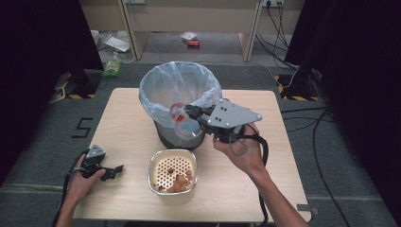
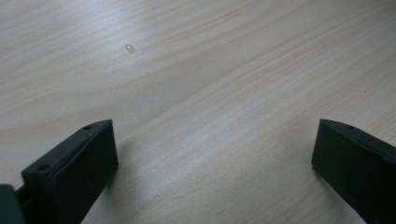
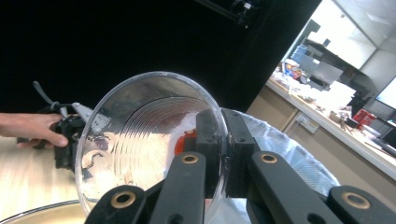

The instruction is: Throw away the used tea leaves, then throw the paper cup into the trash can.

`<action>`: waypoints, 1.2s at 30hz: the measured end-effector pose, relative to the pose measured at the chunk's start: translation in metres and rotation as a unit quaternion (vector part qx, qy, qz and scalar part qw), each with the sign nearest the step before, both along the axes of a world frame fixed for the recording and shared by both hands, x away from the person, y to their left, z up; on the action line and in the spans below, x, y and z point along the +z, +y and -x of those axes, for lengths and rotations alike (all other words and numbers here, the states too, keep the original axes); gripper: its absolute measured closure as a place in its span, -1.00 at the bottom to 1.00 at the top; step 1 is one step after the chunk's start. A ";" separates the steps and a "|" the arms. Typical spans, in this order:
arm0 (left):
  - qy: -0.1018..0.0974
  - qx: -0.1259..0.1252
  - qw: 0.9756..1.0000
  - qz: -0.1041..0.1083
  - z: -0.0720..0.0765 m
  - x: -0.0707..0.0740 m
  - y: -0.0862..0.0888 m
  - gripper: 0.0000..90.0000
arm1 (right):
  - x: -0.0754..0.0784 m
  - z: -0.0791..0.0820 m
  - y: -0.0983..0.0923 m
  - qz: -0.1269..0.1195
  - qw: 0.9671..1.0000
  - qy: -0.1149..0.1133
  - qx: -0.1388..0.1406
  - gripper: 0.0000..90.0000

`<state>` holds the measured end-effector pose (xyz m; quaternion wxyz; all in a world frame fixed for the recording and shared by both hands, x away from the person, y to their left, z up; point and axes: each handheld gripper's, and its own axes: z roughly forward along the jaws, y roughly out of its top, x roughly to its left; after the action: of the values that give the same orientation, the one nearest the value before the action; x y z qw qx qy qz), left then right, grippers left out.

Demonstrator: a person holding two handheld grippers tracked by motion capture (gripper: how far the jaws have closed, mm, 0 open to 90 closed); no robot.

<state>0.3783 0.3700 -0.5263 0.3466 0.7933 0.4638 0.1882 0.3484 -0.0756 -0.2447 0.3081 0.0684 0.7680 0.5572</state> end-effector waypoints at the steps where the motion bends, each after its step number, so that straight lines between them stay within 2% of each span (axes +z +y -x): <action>1: 0.000 0.000 1.000 0.000 0.000 0.000 0.000 -1.00 | 0.002 -0.002 -0.001 -0.001 1.000 0.000 -0.003 0.94; 4: 0.000 0.000 1.000 0.000 0.000 0.000 0.000 -1.00 | 0.008 -0.009 -0.002 -0.006 1.000 -0.004 -0.012 0.94; 13: 0.000 0.000 1.000 0.000 0.000 0.000 0.000 -1.00 | 0.012 -0.029 -0.002 -0.017 0.999 0.000 -0.035 0.94; 16: 0.000 0.000 1.000 0.000 0.000 0.000 0.000 -1.00 | 0.012 -0.045 -0.001 -0.021 0.999 0.005 -0.050 0.94; 18: 0.000 0.000 1.000 0.000 0.000 0.000 0.000 -1.00 | 0.012 -0.047 0.000 -0.022 0.998 0.005 -0.053 0.94; 19: 0.000 0.000 1.000 0.000 0.000 0.000 0.000 -1.00 | 0.013 -0.055 0.000 -0.024 0.998 0.007 -0.062 0.94; 21: 0.000 0.000 1.000 0.000 0.000 0.000 0.000 -1.00 | 0.013 -0.058 0.001 -0.024 0.998 0.007 -0.065 0.94; 22: 0.000 0.000 1.000 0.000 0.000 0.000 0.000 -1.00 | 0.014 -0.066 0.002 -0.025 0.997 0.009 -0.074 0.94; 26: 0.000 0.000 1.000 0.000 0.000 0.000 0.000 -1.00 | 0.013 -0.076 0.003 -0.025 0.996 0.012 -0.083 0.94; 27: 0.000 0.000 1.000 0.000 0.000 0.000 0.000 -1.00 | 0.012 -0.084 0.006 -0.021 0.996 0.018 -0.090 0.93; 29: -0.001 0.000 1.000 0.000 0.000 0.000 0.000 -1.00 | 0.011 -0.087 0.007 -0.020 0.995 0.020 -0.092 0.93; 32: -0.001 0.000 1.000 0.000 0.000 0.000 0.000 -1.00 | 0.007 -0.100 0.013 -0.014 0.994 0.032 -0.101 0.91; 34: -0.001 0.000 1.000 0.000 0.000 0.000 0.000 -1.00 | 0.004 -0.108 0.017 -0.011 0.994 0.038 -0.102 0.80; 35: -0.001 0.000 1.000 0.001 0.000 0.000 0.000 -1.00 | 0.002 -0.114 0.019 -0.010 0.993 0.050 -0.107 0.66; 36: 0.000 0.000 1.000 0.000 0.000 0.000 0.000 -1.00 | 0.001 -0.117 0.020 -0.016 0.991 0.052 -0.119 0.54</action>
<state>0.3783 0.3700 -0.5264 0.3470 0.7931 0.4638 0.1885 0.4653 -0.0561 -0.2438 0.3309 0.1932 0.7603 0.5245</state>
